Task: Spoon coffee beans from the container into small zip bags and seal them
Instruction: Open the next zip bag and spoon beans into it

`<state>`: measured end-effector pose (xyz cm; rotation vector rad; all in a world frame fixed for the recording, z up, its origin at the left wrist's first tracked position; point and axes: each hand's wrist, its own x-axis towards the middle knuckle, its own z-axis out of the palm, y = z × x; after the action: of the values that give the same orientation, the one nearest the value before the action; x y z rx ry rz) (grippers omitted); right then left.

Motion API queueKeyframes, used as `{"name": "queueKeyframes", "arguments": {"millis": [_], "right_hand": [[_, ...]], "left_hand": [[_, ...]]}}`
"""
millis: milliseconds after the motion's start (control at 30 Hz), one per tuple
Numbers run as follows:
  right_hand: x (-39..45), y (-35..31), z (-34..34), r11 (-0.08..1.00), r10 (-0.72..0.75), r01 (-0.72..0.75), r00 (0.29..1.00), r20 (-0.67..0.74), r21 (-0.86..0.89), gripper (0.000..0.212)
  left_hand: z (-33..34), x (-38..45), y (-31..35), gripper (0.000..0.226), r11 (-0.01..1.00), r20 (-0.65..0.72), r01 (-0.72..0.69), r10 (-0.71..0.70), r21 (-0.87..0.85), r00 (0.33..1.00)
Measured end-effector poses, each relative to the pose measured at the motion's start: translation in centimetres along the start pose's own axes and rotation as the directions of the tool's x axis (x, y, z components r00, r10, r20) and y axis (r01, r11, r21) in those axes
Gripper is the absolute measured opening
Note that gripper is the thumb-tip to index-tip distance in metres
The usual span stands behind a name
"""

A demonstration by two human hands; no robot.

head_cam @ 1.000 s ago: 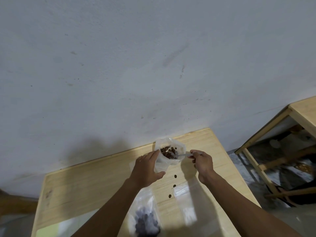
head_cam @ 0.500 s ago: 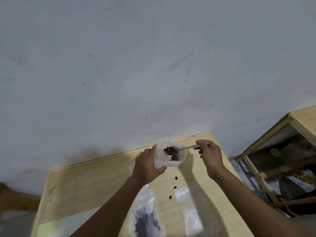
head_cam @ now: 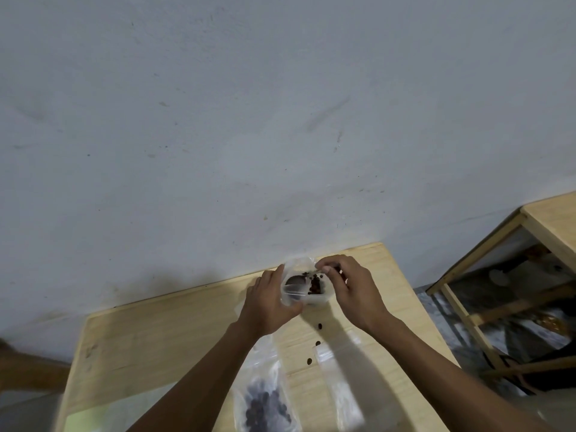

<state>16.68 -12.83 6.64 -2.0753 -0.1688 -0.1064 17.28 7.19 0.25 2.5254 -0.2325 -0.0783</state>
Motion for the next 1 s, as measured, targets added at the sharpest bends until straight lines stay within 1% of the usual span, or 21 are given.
{"name": "queueKeyframes", "arguments": {"millis": [67, 133, 167, 233, 333, 500, 633, 767, 933, 1000], "right_hand": [[0.1, 0.2, -0.5, 0.996, 0.025, -0.015, 0.993, -0.119, 0.085, 0.016], [0.4, 1.3, -0.9, 0.986, 0.107, -0.074, 0.967, -0.232, 0.148, 0.02], [0.6, 2.1, -1.1, 0.98, 0.155, -0.113, 0.95, -0.27, 0.163, 0.022], [0.8, 3.9, -1.2, 0.966, 0.233, -0.185, 0.925, -0.299, 0.179, 0.022], [0.7, 6.4, -0.5, 0.94, 0.325, -0.275, 0.904, -0.277, 0.203, 0.02], [0.1, 8.8, 1.1, 0.886, 0.425, -0.346, 0.873, -0.239, 0.309, 0.018], [-0.7, 10.2, 1.7, 0.85, 0.486, -0.395, 0.844, -0.228, 0.35, 0.021], [-1.5, 11.2, 1.9, 0.804, 0.542, -0.457, 0.827, -0.151, 0.38, 0.019], [-1.2, 11.2, 1.6, 0.677, 0.666, -0.595, 0.746, -0.016, 0.432, 0.022], [-0.9, 11.2, 1.6, 0.627, 0.707, -0.621, 0.707, -0.011, 0.471, 0.022]], "left_hand": [[0.4, -0.4, -1.1, 0.09, 1.0, -0.008, -0.025, 0.025, 0.013, 1.0], [0.2, -0.6, -1.6, 0.091, 0.997, 0.036, -0.024, 0.022, 0.069, 0.999], [0.1, -0.6, -1.7, 0.094, 0.993, 0.069, -0.027, 0.019, 0.112, 0.997], [0.0, -0.6, -1.8, 0.096, 0.981, 0.134, -0.04, 0.014, 0.19, 0.991], [0.4, -0.1, -2.0, 0.093, 0.955, 0.205, -0.081, 0.021, 0.286, 0.979], [1.6, 0.8, -1.6, 0.093, 0.927, 0.253, -0.104, 0.009, 0.362, 0.967], [2.0, 1.3, -1.2, 0.093, 0.915, 0.262, -0.1, -0.006, 0.392, 0.965], [2.6, 1.4, -1.1, 0.093, 0.909, 0.252, -0.088, -0.019, 0.407, 0.967], [3.0, 1.3, -1.0, 0.092, 0.913, 0.236, -0.078, -0.02, 0.4, 0.972], [3.0, 1.2, -1.0, 0.092, 0.916, 0.232, -0.077, -0.017, 0.394, 0.973]]}}
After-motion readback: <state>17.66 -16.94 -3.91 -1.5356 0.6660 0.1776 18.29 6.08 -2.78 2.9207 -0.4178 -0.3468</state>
